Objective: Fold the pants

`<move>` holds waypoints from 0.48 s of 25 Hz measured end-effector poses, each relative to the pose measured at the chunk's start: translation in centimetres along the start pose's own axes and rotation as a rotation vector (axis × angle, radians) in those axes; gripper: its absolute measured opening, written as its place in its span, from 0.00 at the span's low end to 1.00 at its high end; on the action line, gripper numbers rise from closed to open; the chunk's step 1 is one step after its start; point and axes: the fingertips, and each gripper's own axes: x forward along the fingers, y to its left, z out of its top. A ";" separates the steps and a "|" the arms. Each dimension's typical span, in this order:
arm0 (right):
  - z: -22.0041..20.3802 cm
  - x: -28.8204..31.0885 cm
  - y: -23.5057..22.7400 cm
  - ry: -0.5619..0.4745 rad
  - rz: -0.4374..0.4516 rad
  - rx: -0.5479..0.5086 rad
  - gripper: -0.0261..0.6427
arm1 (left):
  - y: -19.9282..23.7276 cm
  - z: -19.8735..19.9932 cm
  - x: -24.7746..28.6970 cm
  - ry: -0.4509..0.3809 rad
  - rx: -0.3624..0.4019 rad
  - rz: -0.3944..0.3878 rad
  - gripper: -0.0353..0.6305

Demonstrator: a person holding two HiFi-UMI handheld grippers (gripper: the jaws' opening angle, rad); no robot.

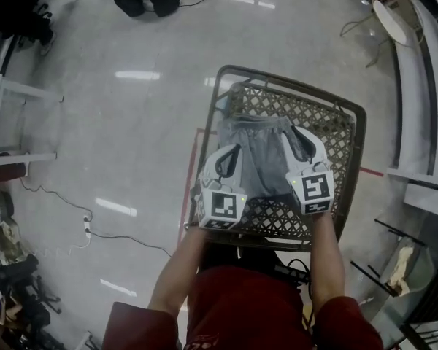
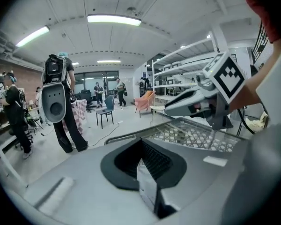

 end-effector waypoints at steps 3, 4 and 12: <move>0.1 -4.3 -0.6 -0.048 -0.078 0.027 0.15 | -1.4 2.6 -1.3 -0.070 0.008 0.029 0.06; 0.2 -5.8 -0.6 -0.065 -0.098 0.038 0.15 | -2.0 3.4 -1.7 -0.093 0.013 0.040 0.06; 0.6 -17.8 -0.5 -0.229 -0.198 0.131 0.15 | -8.1 9.8 -8.5 -0.287 -0.031 0.155 0.06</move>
